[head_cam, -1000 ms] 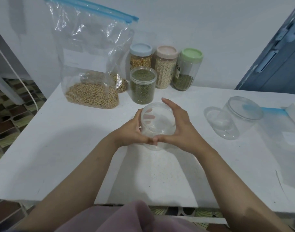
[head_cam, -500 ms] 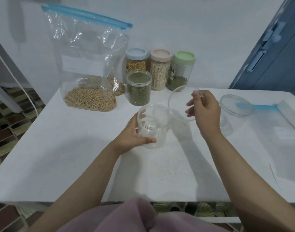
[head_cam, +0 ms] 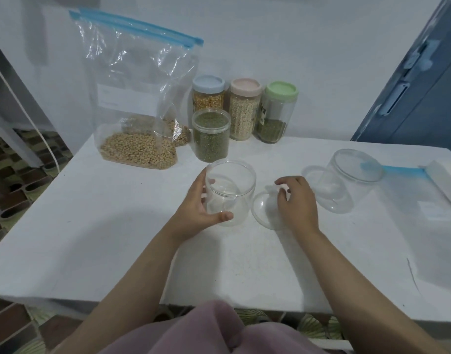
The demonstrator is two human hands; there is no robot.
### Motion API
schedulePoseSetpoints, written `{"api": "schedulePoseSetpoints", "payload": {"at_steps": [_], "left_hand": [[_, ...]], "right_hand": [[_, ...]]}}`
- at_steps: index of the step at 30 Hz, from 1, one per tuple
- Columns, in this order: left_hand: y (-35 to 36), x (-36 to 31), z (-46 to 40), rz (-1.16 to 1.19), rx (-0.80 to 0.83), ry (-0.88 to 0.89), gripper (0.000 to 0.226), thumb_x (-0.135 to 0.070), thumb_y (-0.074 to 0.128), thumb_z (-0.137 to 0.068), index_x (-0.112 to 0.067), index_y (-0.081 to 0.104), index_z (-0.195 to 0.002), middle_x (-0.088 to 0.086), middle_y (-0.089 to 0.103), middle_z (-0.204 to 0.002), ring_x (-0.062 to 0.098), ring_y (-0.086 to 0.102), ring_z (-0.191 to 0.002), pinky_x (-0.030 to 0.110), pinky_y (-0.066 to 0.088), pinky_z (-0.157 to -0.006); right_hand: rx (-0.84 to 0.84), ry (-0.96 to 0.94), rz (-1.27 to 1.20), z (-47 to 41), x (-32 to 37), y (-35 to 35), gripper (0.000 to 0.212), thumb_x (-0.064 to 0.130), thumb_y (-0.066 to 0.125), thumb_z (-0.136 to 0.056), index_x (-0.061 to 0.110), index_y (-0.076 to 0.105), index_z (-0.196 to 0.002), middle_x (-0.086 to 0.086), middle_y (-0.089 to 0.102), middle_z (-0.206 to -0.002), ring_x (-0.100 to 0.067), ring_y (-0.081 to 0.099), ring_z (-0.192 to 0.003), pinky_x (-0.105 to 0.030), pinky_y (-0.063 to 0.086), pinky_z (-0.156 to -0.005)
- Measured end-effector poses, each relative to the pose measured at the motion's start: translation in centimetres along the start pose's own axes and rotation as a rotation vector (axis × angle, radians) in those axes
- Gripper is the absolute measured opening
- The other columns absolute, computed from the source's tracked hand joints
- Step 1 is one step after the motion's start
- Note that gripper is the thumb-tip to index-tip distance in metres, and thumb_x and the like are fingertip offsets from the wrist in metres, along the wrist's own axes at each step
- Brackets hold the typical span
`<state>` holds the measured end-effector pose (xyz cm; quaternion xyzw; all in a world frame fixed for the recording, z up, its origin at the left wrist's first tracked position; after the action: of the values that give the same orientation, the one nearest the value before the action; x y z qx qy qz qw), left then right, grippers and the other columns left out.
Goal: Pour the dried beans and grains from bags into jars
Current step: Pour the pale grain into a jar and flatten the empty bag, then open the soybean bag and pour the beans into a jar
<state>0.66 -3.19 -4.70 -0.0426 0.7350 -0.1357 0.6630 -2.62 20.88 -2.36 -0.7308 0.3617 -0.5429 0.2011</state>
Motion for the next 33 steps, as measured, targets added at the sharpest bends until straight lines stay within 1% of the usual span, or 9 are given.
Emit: {"api": "schedulePoseSetpoints", "payload": {"at_steps": [4,8,13,17,20,24,29,31,33], "left_hand": [[-2.4,-3.0,0.2,-0.097,-0.127,0.085,0.1,-0.069,0.074,-0.062,-0.059,0.015,-0.142,-0.01,0.034,-0.145,0.006,0.042,-0.13,0.023,0.037,-0.104],[-5.7,-7.5,0.4,-0.092,-0.379,0.184,0.071,-0.065,0.06,-0.08,-0.042,0.032,-0.141,-0.015,0.044,-0.138,0.001,0.046,-0.122,0.025,0.042,-0.101],[-11.5,-10.6,0.4,-0.07,-0.653,0.225,0.041,-0.046,0.058,-0.092,-0.033,0.045,-0.129,-0.009,0.048,-0.133,0.006,0.047,-0.119,0.026,0.042,-0.1],[-17.9,-11.2,-0.5,-0.17,-0.818,0.281,0.028,-0.036,0.057,-0.098,-0.031,0.046,-0.123,-0.01,0.045,-0.125,0.011,0.046,-0.12,0.037,0.042,-0.106],[-22.4,-10.6,-2.4,-0.24,-0.822,0.281,0.032,-0.033,0.054,-0.099,-0.025,0.045,-0.129,-0.007,0.039,-0.128,0.016,0.041,-0.127,0.041,0.039,-0.109],[-27.1,-8.3,-5.5,-0.289,-0.779,0.165,0.051,-0.031,0.053,-0.1,-0.016,0.033,-0.144,0.009,0.026,-0.149,0.024,0.027,-0.139,0.028,0.022,-0.11],[-31.3,-4.8,-10.0,-0.137,-0.684,-0.041,0.069,-0.036,0.051,-0.1,-0.014,0.015,-0.154,0.013,0.015,-0.159,0.028,0.021,-0.146,0.038,0.02,-0.119],[-32.4,-3.7,-11.3,-0.073,-0.64,-0.092,0.071,-0.038,0.048,-0.101,-0.015,0.009,-0.155,0.012,0.019,-0.16,0.028,0.025,-0.146,0.038,0.022,-0.119],[-32.6,-3.0,-12.1,-0.02,-0.582,-0.123,0.068,-0.04,0.045,-0.103,-0.016,0.008,-0.156,0.009,0.033,-0.155,0.026,0.035,-0.141,0.03,0.027,-0.11]], "right_hand": [[-0.065,-0.242,-0.097,-1.0,7.0,-3.4,0.019,0.006,0.053,-0.091,0.017,0.068,-0.096,0.008,0.067,-0.095,-0.015,0.058,-0.088,-0.029,0.045,-0.08],[0.001,-0.35,-0.206,-2.4,13.9,-4.5,0.018,0.008,0.054,-0.09,0.019,0.069,-0.09,0.016,0.065,-0.083,-0.012,0.059,-0.08,-0.027,0.045,-0.074],[0.021,-0.414,-0.369,-4.4,21.4,-2.6,0.012,0.009,0.056,-0.091,0.015,0.067,-0.093,0.009,0.064,-0.082,-0.011,0.056,-0.077,-0.027,0.043,-0.071],[0.009,-0.381,-0.465,-6.6,25.6,1.8,0.012,0.011,0.056,-0.092,0.017,0.063,-0.101,0.008,0.063,-0.093,-0.011,0.057,-0.085,-0.024,0.043,-0.077],[-0.006,-0.281,-0.533,-8.6,27.2,5.7,0.015,0.011,0.055,-0.093,0.016,0.057,-0.108,-0.002,0.06,-0.105,-0.02,0.057,-0.098,-0.029,0.044,-0.086],[-0.017,-0.067,-0.556,-10.9,27.4,11.3,0.033,0.017,0.054,-0.096,0.008,0.047,-0.127,-0.007,0.045,-0.125,-0.023,0.046,-0.116,-0.038,0.039,-0.104],[-0.13,0.242,-0.591,-13.3,25.6,14.8,0.054,0.026,0.06,-0.095,0.007,0.038,-0.141,-0.016,0.045,-0.141,-0.033,0.044,-0.129,-0.046,0.035,-0.11],[-0.104,0.293,-0.651,-13.8,25.7,15.9,0.06,0.025,0.059,-0.096,0.009,0.032,-0.146,-0.013,0.043,-0.147,-0.032,0.045,-0.132,-0.045,0.035,-0.112],[-0.08,0.35,-0.695,-14.0,25.8,16.6,0.06,0.024,0.057,-0.096,0.01,0.03,-0.148,-0.008,0.043,-0.149,-0.029,0.047,-0.13,-0.044,0.037,-0.112]]}}
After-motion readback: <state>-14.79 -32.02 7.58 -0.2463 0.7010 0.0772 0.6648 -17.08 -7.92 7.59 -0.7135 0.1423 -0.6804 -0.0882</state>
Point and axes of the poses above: each hand's wrist, its own z-axis away from the middle knuckle, its own y-axis out of the palm, x = y × z, the point moved 8 cm from there along -z, towards the middle knuckle
